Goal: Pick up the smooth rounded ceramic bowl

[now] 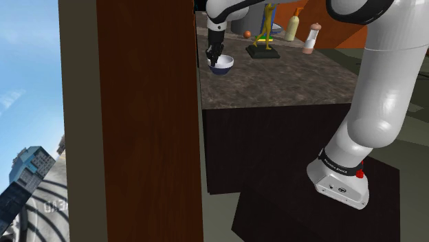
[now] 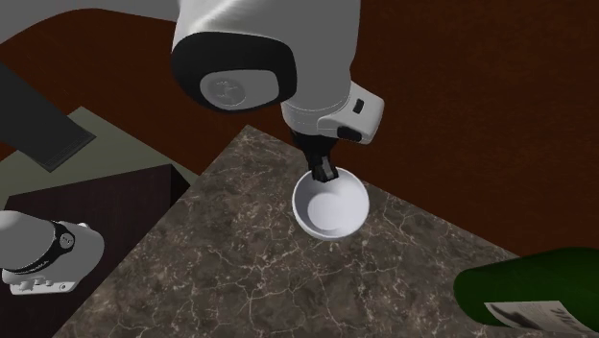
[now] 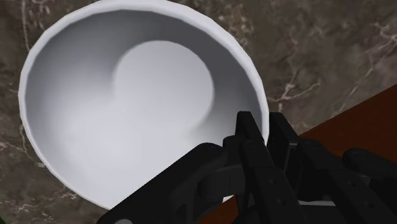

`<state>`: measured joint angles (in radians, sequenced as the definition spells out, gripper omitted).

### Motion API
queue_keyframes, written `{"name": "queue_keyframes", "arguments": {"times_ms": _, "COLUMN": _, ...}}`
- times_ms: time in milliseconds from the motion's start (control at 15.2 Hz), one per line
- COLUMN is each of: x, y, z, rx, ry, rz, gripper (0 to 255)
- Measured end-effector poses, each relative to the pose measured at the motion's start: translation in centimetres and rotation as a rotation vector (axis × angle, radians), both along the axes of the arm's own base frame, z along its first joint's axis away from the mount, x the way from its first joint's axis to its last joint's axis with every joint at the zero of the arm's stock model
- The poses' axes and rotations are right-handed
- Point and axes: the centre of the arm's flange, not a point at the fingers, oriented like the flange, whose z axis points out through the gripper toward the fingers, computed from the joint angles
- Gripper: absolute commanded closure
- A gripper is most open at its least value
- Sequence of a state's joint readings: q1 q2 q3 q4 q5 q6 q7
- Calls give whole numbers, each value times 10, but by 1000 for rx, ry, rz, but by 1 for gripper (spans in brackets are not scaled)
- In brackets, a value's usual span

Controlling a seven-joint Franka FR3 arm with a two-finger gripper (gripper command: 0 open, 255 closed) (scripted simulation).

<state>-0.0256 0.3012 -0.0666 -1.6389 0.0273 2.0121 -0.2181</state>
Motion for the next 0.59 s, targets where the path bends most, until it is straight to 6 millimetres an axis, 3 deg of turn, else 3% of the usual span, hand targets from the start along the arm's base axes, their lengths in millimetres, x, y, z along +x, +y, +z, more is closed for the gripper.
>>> {"name": "queue_keyframes", "arguments": {"times_ms": 594, "x": 0, "y": 1, "z": 44, "rx": 0, "ry": 0, "rz": 0, "gripper": 255}}
